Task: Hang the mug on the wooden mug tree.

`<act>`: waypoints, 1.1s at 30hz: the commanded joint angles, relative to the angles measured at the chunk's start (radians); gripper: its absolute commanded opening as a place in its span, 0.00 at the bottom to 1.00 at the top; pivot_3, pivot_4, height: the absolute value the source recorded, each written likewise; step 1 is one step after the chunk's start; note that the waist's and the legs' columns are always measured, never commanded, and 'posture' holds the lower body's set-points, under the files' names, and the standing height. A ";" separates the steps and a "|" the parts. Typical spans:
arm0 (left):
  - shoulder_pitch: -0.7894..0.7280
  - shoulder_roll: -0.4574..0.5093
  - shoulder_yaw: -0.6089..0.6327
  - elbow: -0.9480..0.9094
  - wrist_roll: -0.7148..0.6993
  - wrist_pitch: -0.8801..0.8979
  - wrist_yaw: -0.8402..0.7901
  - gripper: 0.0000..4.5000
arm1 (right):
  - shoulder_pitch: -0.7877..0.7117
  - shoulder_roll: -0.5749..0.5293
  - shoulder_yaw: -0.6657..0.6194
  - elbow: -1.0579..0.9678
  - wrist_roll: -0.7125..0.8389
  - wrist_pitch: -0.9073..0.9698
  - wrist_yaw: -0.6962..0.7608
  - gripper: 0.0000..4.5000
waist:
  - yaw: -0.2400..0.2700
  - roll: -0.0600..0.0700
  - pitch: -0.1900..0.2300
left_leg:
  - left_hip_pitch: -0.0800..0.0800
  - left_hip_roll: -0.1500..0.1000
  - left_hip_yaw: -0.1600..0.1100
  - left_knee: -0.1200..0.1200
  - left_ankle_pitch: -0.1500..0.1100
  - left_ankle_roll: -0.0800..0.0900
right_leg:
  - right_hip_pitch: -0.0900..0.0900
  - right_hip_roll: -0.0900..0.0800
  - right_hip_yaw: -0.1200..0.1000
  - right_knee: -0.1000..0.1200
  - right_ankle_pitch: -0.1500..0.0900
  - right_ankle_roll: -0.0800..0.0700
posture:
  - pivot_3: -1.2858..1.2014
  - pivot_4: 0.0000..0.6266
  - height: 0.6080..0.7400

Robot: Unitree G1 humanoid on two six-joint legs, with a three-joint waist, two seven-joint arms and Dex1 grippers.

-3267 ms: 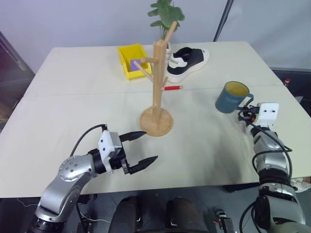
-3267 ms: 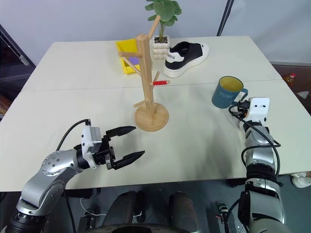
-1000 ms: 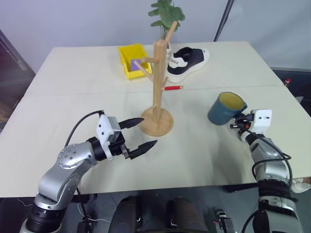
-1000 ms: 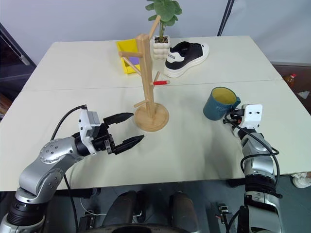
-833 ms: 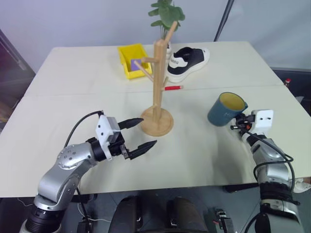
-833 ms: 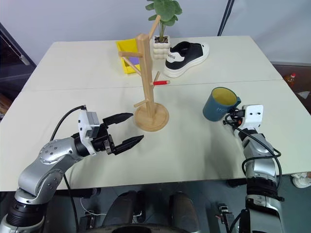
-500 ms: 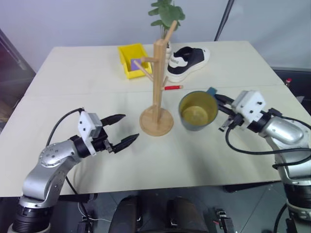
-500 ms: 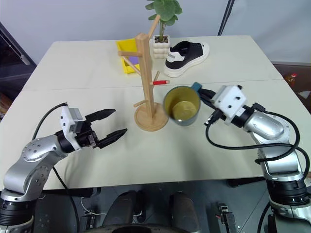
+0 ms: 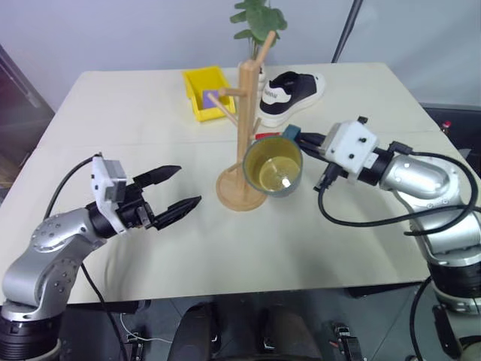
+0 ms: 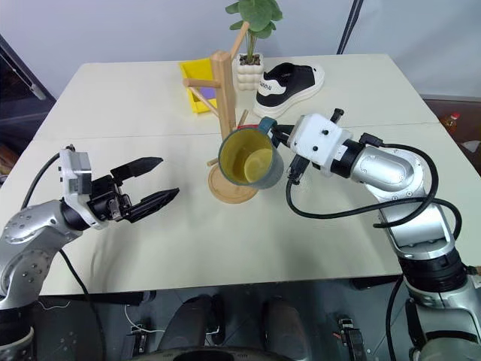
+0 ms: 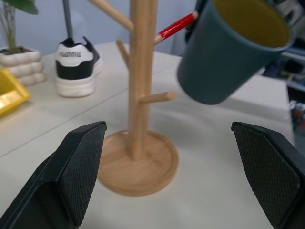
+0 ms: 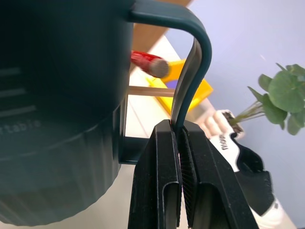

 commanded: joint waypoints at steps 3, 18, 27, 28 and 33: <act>-0.011 0.013 0.036 -0.044 -0.041 0.014 0.011 1.00 | -0.054 -0.004 0.018 0.011 -0.031 -0.021 0.022 0.01 | 0.000 0.000 0.000 | 0.000 0.000 0.000 0.000 0.000 0.000 | 0.000 0.000 0.000 0.000 0.000 0.000 | 0.52 0.24 1.00; -0.042 0.008 0.037 -0.057 -0.054 0.010 0.036 1.00 | -0.152 0.054 0.104 0.127 -0.137 -0.013 0.018 0.07 | 0.000 0.000 0.000 | 0.000 0.000 0.000 0.000 0.000 0.000 | 0.000 0.000 0.000 0.000 0.000 0.000 | 0.52 0.24 1.00; -0.048 0.002 0.028 -0.037 -0.036 0.005 0.049 1.00 | -0.099 0.028 -0.048 0.105 -0.050 -0.027 0.029 0.65 | 0.001 0.000 0.000 | 0.000 0.000 0.000 0.000 0.000 0.000 | 0.000 0.000 0.000 0.000 0.000 0.000 | 0.52 0.24 1.00; -0.047 -0.001 0.026 -0.029 -0.026 0.007 0.062 1.00 | -0.080 0.038 -0.103 0.096 0.004 0.003 0.030 0.65 | 0.004 0.000 0.000 | 0.000 0.000 0.000 0.000 0.000 0.000 | 0.000 0.000 0.000 0.000 0.000 0.000 | 0.52 0.24 1.00; -0.033 -0.069 0.015 0.079 0.098 -0.032 0.177 1.00 | 0.068 0.151 -0.368 0.149 0.254 0.143 -0.031 0.65 | 0.003 -0.001 -0.001 | 0.001 -0.001 0.000 0.000 0.000 0.001 | 0.002 0.000 0.000 0.000 0.000 0.000 | 0.52 0.24 1.00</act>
